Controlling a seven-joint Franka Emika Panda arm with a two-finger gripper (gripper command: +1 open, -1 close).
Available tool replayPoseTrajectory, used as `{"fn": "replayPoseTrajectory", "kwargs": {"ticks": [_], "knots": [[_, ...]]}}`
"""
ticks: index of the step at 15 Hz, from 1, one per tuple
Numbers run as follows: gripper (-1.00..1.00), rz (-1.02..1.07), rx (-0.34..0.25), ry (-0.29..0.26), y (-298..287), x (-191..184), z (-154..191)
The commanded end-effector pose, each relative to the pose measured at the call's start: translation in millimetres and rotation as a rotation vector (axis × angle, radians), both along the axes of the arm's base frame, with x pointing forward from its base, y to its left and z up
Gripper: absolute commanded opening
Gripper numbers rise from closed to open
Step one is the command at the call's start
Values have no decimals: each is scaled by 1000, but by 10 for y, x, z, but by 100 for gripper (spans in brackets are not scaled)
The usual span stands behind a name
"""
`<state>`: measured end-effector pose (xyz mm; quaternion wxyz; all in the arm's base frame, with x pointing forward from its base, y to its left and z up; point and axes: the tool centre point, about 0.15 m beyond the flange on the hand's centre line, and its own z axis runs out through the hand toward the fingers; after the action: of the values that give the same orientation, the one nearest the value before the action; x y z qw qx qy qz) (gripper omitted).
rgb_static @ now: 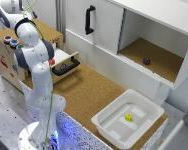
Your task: Switch off the red light
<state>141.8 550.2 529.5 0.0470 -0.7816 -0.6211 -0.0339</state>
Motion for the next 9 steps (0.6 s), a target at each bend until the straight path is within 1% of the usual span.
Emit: {"fn": "replayPoseTrajectory", "kwargs": {"ticks": [1, 2, 3, 6, 9], "knots": [[-100, -43, -192, -102, 572, 18, 117], [-100, -39, -192, -118, 591, 43, 102], [-100, -26, -186, -119, 628, 84, 68], [-100, 22, -183, -109, 730, 139, 15], [-100, 71, -200, -91, 808, 119, -64]]}}
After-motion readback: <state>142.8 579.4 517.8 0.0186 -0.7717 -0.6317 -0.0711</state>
